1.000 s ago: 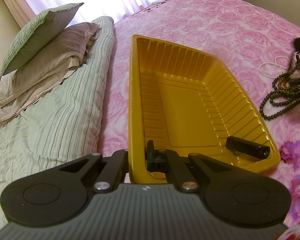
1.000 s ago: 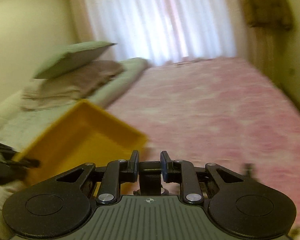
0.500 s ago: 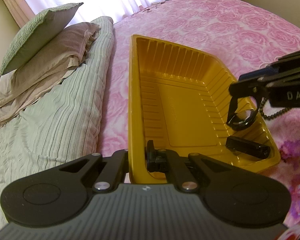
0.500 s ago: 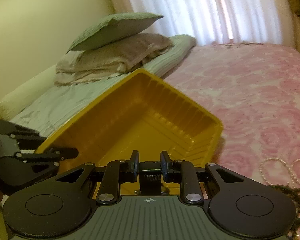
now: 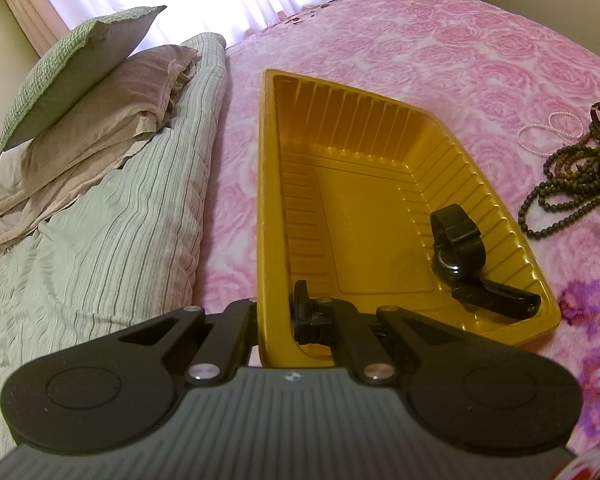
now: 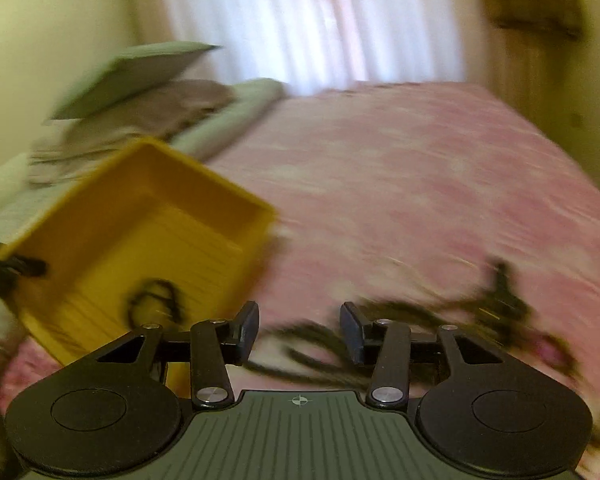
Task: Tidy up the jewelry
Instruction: 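Lower the black watch into the yellow tray and release it, then grasp the red-brown bead bracelet with the right gripper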
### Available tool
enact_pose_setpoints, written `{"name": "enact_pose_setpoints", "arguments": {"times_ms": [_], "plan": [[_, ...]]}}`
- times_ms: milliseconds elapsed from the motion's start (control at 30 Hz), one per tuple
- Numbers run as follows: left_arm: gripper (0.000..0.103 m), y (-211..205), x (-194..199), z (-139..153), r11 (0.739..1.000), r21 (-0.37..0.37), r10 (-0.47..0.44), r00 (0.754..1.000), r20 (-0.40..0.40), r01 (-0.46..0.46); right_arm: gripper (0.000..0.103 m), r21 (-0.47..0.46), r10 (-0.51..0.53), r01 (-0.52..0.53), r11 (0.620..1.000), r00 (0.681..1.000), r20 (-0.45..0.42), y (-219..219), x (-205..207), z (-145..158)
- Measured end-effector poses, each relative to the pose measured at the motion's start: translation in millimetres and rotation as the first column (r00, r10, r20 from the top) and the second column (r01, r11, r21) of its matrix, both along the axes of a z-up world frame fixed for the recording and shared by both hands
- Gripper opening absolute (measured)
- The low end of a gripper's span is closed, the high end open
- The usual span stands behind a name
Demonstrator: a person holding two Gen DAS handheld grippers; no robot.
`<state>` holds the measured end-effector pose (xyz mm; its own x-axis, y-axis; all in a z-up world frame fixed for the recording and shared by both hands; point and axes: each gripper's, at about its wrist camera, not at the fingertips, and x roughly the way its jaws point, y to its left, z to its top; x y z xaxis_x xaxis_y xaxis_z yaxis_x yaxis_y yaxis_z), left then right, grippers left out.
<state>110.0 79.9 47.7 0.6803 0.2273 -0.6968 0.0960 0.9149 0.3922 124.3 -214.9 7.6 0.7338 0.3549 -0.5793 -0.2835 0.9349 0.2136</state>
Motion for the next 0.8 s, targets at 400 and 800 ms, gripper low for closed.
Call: {"name": "enact_pose_setpoints", "arguments": {"times_ms": [400,800], "plan": [[0.002,-1,0,1,1.0,0.005,0.005,1.0,-0.003,-0.005,0.045,-0.113,-0.266,0.261,0.959,0.963,-0.031,-95,-10,-27],[0.002,-2,0,1,1.0,0.016,0.004,1.0,-0.005,-0.004,0.045,-0.121,-0.286,0.281,0.952,0.958,-0.028,-108,-6,-37]]}}
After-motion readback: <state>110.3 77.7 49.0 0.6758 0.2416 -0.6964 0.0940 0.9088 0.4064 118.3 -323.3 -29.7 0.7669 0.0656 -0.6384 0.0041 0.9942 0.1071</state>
